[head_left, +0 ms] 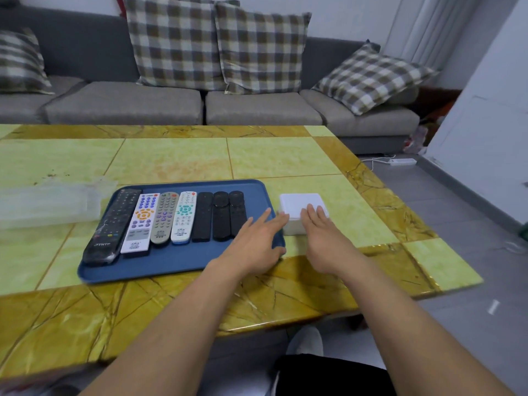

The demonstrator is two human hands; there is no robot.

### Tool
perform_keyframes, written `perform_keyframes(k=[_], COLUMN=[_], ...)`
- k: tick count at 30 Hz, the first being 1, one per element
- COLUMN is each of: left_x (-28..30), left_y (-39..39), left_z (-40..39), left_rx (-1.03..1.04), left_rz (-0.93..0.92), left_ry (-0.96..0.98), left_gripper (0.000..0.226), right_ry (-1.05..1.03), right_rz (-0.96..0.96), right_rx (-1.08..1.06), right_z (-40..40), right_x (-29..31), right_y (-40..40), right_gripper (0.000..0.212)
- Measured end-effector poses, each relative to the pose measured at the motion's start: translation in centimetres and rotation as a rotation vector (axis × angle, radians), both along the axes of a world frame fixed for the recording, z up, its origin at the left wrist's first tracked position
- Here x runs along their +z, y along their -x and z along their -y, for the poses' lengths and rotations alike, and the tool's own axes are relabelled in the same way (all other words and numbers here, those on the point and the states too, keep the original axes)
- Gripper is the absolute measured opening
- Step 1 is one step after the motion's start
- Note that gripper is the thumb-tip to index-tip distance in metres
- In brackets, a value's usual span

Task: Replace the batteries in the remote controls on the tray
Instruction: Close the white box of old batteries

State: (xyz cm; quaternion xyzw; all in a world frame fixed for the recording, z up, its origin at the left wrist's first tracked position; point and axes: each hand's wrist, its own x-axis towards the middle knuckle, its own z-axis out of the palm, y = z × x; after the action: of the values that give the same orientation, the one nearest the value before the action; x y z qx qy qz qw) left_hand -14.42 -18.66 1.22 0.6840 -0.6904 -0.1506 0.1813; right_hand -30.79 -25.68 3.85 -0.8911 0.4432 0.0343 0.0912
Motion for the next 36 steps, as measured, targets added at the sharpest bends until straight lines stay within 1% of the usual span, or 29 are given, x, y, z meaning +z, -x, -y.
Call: perform_keyframes(k=[3, 5, 7, 9, 12, 15, 18, 20, 22, 24, 28, 30, 33, 34, 35, 36], left_x=[0.1, 0.4, 1.0, 1.8, 2.9, 3.8, 4.2, 4.6, 5.4, 6.0, 6.1, 5.8, 4.9, 4.7, 4.6, 4.5], left_y=[-0.1, -0.7, -2.2, -4.2, -8.6, -13.3, -18.4, -22.0, -25.1, -27.7, -31.7, -32.8, -33.1, -33.0, -32.9, -33.0], left_z=[-0.2, -0.7, -1.6, -2.8, -5.6, -9.6, -13.0, -14.7, -15.8, -16.4, -17.4, -18.1, -19.5, -19.9, -20.3, -20.8], left_rx=[0.006, 0.035, 0.1, 0.187, 0.335, 0.525, 0.678, 0.717, 0.73, 0.727, 0.707, 0.709, 0.697, 0.696, 0.697, 0.702], left_rz=[-0.056, -0.098, -0.125, -0.153, -0.213, -0.268, -0.114, 0.003, 0.091, 0.15, 0.275, 0.328, 0.373, 0.375, 0.347, 0.31], left_ry=[0.035, 0.085, 0.132, 0.172, 0.204, 0.271, 0.281, 0.194, 0.083, 0.024, -0.103, -0.141, -0.067, -0.02, 0.018, 0.041], left_gripper=[0.071, 0.068, 0.066, 0.065, 0.064, 0.063, 0.068, 0.072, 0.075, 0.078, 0.086, 0.086, 0.071, 0.062, 0.054, 0.046], right_ry=[-0.002, 0.051, 0.138, 0.204, 0.189, 0.128, 0.066, -0.013, -0.114, -0.172, -0.214, -0.224, -0.159, -0.132, -0.113, -0.116], right_rz=[-0.002, 0.003, 0.065, 0.173, 0.362, 0.435, 0.473, 0.485, 0.502, 0.504, 0.355, 0.399, 0.596, 0.612, 0.598, 0.551], right_rx=[-0.028, -0.071, -0.128, -0.175, -0.084, 0.116, 0.311, 0.381, 0.393, 0.393, 0.474, 0.416, 0.299, 0.267, 0.233, 0.19], right_z=[-0.5, -0.6, -0.6, -1.0, -3.2, -7.1, -10.3, -11.6, -12.1, -12.1, -11.6, -11.5, -11.2, -10.7, -10.2, -9.7], right_x=[-0.5, -0.7, -0.5, 0.1, 0.5, 0.8, 1.9, 2.6, 2.9, 2.8, 2.5, 2.5, 2.6, 2.6, 2.8, 3.0], right_y=[0.2, 0.2, -0.7, -2.3, -7.7, -14.3, -19.6, -22.7, -26.1, -29.7, -35.9, -37.6, -39.3, -39.8, -40.2, -40.9], right_gripper=[0.082, 0.08, 0.076, 0.072, 0.066, 0.06, 0.061, 0.06, 0.057, 0.055, 0.055, 0.047, 0.038, 0.032, 0.032, 0.041])
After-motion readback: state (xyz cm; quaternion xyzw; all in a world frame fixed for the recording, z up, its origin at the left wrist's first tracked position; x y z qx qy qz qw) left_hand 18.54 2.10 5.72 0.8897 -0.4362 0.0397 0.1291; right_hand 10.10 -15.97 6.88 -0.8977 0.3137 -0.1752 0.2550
